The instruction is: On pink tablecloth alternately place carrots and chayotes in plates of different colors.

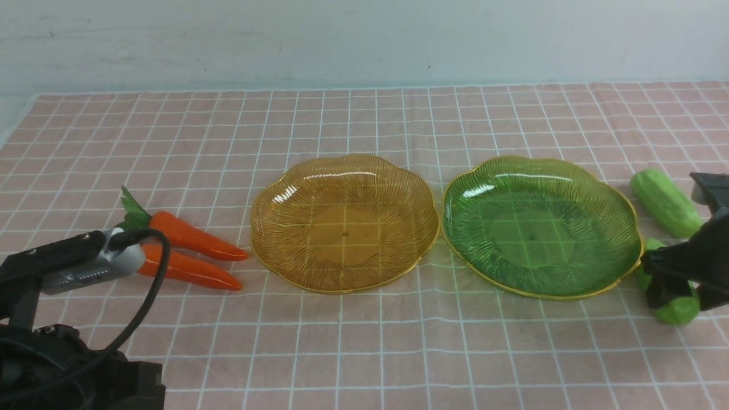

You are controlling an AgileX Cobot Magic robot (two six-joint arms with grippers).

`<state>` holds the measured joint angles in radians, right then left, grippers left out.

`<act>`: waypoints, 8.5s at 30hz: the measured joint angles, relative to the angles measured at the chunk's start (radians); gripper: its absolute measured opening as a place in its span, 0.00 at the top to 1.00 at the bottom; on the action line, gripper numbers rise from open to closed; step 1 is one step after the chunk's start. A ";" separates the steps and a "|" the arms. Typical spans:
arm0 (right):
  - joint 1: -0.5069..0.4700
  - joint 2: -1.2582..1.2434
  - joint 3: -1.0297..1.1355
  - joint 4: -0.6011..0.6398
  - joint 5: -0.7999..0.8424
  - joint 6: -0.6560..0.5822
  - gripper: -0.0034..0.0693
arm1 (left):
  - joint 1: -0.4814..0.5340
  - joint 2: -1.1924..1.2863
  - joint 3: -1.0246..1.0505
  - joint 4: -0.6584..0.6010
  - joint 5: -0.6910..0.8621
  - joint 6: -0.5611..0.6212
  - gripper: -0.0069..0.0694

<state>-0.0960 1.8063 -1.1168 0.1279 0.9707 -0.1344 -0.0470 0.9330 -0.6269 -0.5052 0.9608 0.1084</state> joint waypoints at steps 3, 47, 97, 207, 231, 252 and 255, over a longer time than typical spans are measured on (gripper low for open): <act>0.000 0.000 -0.147 0.002 0.210 0.020 0.45 | 0.000 0.000 0.000 0.000 0.000 0.000 0.86; -0.070 0.194 -0.364 0.036 -0.203 -0.088 0.15 | 0.000 0.000 0.000 -0.003 0.001 0.000 0.86; 0.194 0.171 -0.543 0.238 0.258 -0.087 0.41 | 0.000 0.000 0.000 0.001 0.024 -0.018 0.84; 0.280 -0.048 -0.345 0.097 0.265 0.080 0.15 | 0.058 0.887 -0.469 0.223 -0.203 -0.868 0.69; 0.280 -0.048 -0.345 0.132 0.265 0.076 0.15 | -0.271 1.142 -1.058 0.349 -0.037 -0.568 0.59; 0.280 -0.048 -0.345 0.138 0.265 0.070 0.15 | -0.024 1.199 -1.348 0.519 0.266 -0.825 0.19; 0.280 -0.048 -0.345 0.138 0.265 0.069 0.15 | -0.018 1.223 -1.348 0.511 0.267 -0.921 0.19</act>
<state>0.1838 1.7586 -1.4621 0.2658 1.2355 -0.0653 -0.0648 2.1562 -1.9750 0.0058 1.2277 -0.8124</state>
